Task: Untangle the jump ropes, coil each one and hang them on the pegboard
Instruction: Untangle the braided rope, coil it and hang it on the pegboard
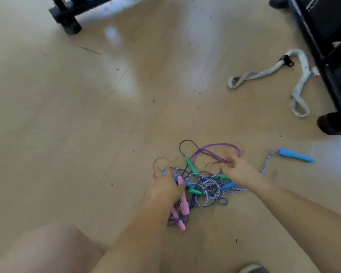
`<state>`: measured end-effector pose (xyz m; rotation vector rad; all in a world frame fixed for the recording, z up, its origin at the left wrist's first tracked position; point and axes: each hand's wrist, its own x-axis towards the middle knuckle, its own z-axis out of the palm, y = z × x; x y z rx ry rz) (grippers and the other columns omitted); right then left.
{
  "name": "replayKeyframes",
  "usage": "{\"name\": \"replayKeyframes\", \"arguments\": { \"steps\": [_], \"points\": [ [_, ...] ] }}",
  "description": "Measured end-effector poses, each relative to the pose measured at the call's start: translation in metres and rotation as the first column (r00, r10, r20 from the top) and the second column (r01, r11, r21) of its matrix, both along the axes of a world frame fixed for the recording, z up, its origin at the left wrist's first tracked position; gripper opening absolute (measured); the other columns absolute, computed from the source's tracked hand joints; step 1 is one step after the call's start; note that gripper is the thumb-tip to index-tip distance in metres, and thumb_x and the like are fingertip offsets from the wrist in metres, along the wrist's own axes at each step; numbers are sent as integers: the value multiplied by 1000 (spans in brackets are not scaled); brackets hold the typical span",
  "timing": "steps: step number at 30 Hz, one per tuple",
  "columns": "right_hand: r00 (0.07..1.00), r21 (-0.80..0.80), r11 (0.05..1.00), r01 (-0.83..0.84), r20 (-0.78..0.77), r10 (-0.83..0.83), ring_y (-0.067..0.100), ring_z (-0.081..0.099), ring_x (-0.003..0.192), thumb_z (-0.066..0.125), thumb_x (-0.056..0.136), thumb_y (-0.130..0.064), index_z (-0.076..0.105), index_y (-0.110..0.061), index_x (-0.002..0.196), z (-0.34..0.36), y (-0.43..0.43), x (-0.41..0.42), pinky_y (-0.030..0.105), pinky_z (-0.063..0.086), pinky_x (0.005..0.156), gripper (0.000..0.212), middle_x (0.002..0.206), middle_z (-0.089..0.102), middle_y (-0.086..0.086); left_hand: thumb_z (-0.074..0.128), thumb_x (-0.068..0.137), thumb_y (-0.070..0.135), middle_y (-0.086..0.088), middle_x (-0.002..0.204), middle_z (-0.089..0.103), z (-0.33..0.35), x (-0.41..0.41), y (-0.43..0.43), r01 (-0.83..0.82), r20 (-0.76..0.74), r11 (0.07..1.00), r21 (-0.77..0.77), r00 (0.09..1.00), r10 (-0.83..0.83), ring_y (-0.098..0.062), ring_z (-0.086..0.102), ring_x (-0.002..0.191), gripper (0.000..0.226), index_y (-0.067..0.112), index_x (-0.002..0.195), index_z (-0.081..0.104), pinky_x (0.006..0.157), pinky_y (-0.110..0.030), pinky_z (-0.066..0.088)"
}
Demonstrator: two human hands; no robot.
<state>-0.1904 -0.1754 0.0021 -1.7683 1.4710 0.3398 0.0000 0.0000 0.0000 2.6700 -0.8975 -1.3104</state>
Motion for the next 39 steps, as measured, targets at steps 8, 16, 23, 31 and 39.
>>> {"name": "replayKeyframes", "arguments": {
  "steps": [8,16,23,31,39],
  "points": [
    [908,-69,991,115,-396,-133,53,15,150,38,79,-89,17,-60,153,-114,-14,-28,66,20,119,82,161,16,32,64,69,78,-25,155,22,-107,-26,32,-354,-19,934,43,935,355,-48,30,139,111,42,158,9,112,-49,34],
    [851,-282,866,414,-217,-478,39,9,157,41,83,-87,23,-41,161,-127,-32,-52,60,15,124,92,170,7,21,64,81,56,-2,136,53,-111,-49,-31,-188,-146,940,-286,978,151,-28,53,124,87,41,156,23,107,-48,45],
    [825,-164,835,526,-140,-547,37,29,141,48,82,-85,44,-35,147,-129,-34,-70,52,27,114,83,143,39,20,44,97,64,-6,167,25,-98,-62,-58,-116,67,960,-256,988,137,-30,29,149,71,36,159,25,115,-48,33],
    [989,-103,984,145,5,-145,29,52,120,67,66,-84,51,-37,141,-103,16,-8,43,46,104,90,122,47,0,43,98,58,-12,148,40,-100,-64,-50,-176,-12,983,-46,984,175,-40,42,136,61,47,156,26,115,-46,34],
    [727,495,795,351,391,-564,2,66,69,78,90,-26,68,-16,110,-94,0,2,15,51,65,25,90,69,2,45,108,25,-23,123,70,-72,-99,-100,-655,-626,748,-108,629,461,-42,65,116,31,26,134,62,81,-47,58]
  ]
}}
